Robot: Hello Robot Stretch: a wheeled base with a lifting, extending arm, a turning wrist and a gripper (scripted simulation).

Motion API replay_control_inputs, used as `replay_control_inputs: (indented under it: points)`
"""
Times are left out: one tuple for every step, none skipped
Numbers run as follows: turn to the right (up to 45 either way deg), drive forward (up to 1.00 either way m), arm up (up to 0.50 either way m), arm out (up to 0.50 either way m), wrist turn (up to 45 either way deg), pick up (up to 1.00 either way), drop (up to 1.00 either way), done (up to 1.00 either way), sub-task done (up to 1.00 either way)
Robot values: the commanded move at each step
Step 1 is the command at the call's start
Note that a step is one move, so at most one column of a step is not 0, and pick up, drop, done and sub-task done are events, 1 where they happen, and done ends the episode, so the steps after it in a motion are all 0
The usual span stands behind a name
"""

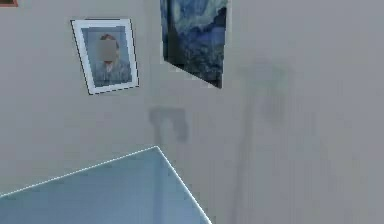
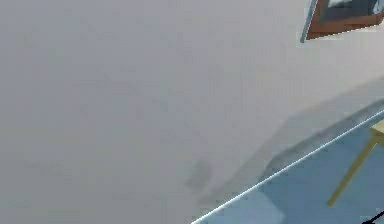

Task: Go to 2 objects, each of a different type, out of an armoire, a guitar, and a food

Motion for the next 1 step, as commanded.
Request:
replay_control_inputs:
  points:
    - [-45.0, 0.00, 0.00, 0.00, 0.0, 0.00, 0.00, 0.00, 0.00]
